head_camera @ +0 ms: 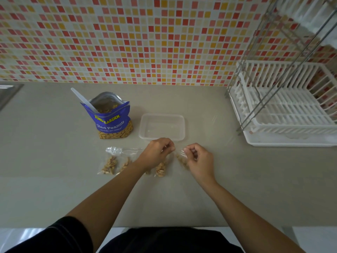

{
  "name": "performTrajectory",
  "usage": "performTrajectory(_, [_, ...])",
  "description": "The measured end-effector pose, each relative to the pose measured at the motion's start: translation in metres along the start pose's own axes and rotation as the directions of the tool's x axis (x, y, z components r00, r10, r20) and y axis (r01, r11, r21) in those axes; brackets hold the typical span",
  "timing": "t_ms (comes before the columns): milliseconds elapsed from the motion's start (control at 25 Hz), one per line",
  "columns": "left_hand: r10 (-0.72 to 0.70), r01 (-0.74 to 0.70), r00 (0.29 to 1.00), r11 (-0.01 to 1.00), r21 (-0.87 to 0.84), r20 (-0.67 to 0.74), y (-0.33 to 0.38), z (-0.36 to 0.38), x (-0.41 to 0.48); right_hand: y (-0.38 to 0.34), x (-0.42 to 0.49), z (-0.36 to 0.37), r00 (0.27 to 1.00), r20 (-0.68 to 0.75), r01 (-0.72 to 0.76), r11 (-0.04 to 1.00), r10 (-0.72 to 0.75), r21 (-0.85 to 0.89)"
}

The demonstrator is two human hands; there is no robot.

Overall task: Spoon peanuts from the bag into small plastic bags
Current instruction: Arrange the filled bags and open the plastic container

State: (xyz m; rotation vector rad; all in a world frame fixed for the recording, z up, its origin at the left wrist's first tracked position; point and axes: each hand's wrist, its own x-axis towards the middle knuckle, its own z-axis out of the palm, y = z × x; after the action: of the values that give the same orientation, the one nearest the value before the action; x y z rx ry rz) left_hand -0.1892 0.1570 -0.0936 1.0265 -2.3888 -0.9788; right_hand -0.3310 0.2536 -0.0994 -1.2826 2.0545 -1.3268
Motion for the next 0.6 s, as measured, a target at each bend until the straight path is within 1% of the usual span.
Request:
performTrajectory(40, [-0.014,0.013,1.0,1.0,-0.021,-0.015,0.0,0.0,0.0,-0.001,0.0,-0.001,1.0,0.005,-0.012,1.0,0.012,0.011])
performTrajectory(80, [-0.056,0.054,0.998,0.995,-0.078,-0.032,0.0,0.001,-0.001,-0.002,0.001,-0.002,0.999,0.009,-0.038,0.999,0.038,0.036])
performTrajectory(120, [-0.124,0.116,0.992,0.973,-0.2,-0.028,0.0,0.002,-0.003,-0.003,0.003,-0.003,0.997,0.015,-0.076,0.994,0.075,0.079])
performTrajectory(160, [-0.19,0.182,0.982,0.915,-0.359,0.012,0.001,0.004,-0.006,-0.003,0.005,-0.004,0.993,0.019,-0.119,0.985,0.117,0.124])
performTrajectory(200, [-0.226,0.238,0.97,0.829,-0.507,0.085,0.003,0.007,-0.009,-0.001,0.008,-0.004,0.986,0.025,-0.164,0.972,0.162,0.166])
performTrajectory(240, [-0.227,0.276,0.961,0.749,-0.602,0.157,0.005,0.012,-0.013,0.001,0.012,-0.004,0.976,0.038,-0.218,0.954,0.215,0.206])
performTrajectory(280, [-0.22,0.298,0.955,0.703,-0.646,0.201,0.007,0.016,-0.017,0.005,0.015,-0.004,0.961,0.063,-0.276,0.931,0.269,0.239])
performTrajectory(360, [-0.269,0.34,0.94,0.675,-0.655,0.211,0.009,0.024,-0.022,0.013,0.018,-0.001,0.928,0.117,-0.371,0.887,0.353,0.273])
performTrajectory(440, [-0.388,0.405,0.906,0.684,-0.606,0.168,0.011,0.031,-0.026,0.021,0.019,0.004,0.908,0.124,-0.418,0.877,0.4,0.234])
performTrajectory(480, [-0.436,0.43,0.891,0.714,-0.553,0.13,0.012,0.034,-0.029,0.025,0.018,0.006,0.911,0.118,-0.412,0.892,0.396,0.186])
performTrajectory(520, [-0.454,0.438,0.887,0.767,-0.47,0.085,0.012,0.038,-0.031,0.027,0.018,0.008,0.922,0.115,-0.383,0.915,0.37,0.127])
performTrajectory(600, [-0.416,0.406,0.909,0.887,-0.222,0.001,0.01,0.048,-0.033,0.03,0.016,0.013,0.948,0.108,-0.299,0.954,0.298,-0.005])
